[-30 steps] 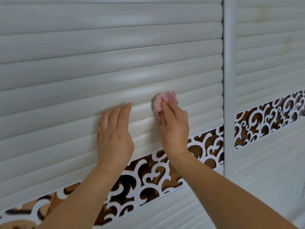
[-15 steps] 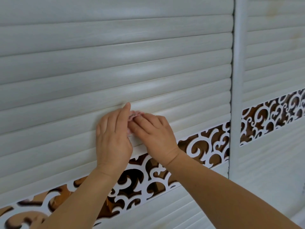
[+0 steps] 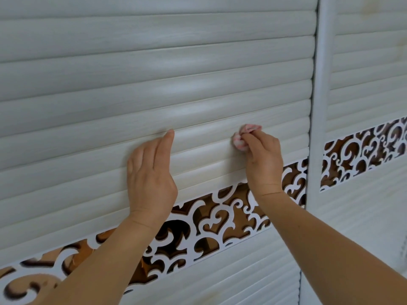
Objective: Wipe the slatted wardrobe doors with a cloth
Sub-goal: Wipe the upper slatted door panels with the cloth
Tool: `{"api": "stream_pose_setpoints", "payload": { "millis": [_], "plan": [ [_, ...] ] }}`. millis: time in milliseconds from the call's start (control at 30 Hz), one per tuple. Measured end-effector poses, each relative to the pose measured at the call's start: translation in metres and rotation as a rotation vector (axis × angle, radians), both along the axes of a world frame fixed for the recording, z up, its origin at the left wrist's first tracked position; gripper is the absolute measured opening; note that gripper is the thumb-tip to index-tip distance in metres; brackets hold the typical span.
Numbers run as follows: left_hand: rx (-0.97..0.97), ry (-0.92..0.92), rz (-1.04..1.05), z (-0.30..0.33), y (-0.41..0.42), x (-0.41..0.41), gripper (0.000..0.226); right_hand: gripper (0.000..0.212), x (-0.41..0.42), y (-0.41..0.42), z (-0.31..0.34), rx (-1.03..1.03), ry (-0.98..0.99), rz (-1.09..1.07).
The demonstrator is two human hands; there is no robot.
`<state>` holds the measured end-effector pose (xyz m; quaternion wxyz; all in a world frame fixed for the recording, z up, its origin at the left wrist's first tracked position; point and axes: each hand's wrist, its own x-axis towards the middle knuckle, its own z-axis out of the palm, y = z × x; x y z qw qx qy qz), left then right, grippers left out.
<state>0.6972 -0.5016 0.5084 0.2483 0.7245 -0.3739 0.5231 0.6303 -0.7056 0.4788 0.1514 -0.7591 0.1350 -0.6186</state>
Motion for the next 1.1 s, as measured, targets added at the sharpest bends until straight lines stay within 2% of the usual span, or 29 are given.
{"api": "stream_pose_setpoints", "payload": {
  "millis": [133, 167, 267, 333, 367, 400, 467, 600, 700, 733, 900, 1100],
  "plan": [
    [0.0, -0.001, -0.016, 0.001, 0.0, -0.001, 0.066, 0.022, 0.012, 0.046, 0.009, -0.111, 0.03, 0.174],
    [0.0, -0.003, -0.018, 0.001, 0.0, -0.001, 0.065, 0.022, 0.013, 0.057, 0.009, -0.085, 0.038, 0.253],
    [0.004, 0.011, -0.011, 0.002, -0.001, -0.002, 0.066, 0.03, 0.01, 0.063, 0.01, -0.344, 0.076, 0.173],
    [0.013, 0.031, -0.02, 0.002, 0.001, -0.003, 0.069, 0.023, 0.007, 0.045, 0.013, -0.307, 0.162, 0.201],
    [0.02, 0.04, -0.028, 0.002, 0.003, -0.003, 0.071, 0.021, 0.006, 0.033, 0.013, -0.323, 0.169, 0.134],
    [0.025, 0.048, -0.032, 0.002, 0.006, -0.003, 0.072, 0.024, 0.002, 0.023, 0.014, -0.312, 0.149, 0.063],
    [0.033, 0.049, -0.025, 0.003, 0.012, -0.002, 0.072, 0.024, -0.005, 0.009, 0.013, -0.113, 0.098, 0.017],
    [0.087, -0.002, -0.001, -0.001, 0.028, 0.0, 0.072, 0.021, 0.001, 0.032, 0.004, 0.161, -0.006, 0.094],
    [0.097, 0.0, -0.011, -0.004, 0.033, 0.001, 0.071, 0.06, 0.013, 0.064, -0.014, -0.001, 0.071, 0.064],
    [0.1, -0.007, -0.013, -0.004, 0.033, 0.001, 0.068, 0.065, 0.017, 0.075, -0.019, -0.057, 0.1, 0.057],
    [0.088, 0.014, -0.029, -0.004, 0.03, 0.001, 0.056, 0.05, 0.033, 0.118, -0.041, -0.379, 0.057, 0.161],
    [0.101, -0.015, -0.006, -0.005, 0.028, 0.001, 0.05, 0.041, 0.032, 0.11, -0.041, -0.613, 0.103, 0.035]
  ]
}}
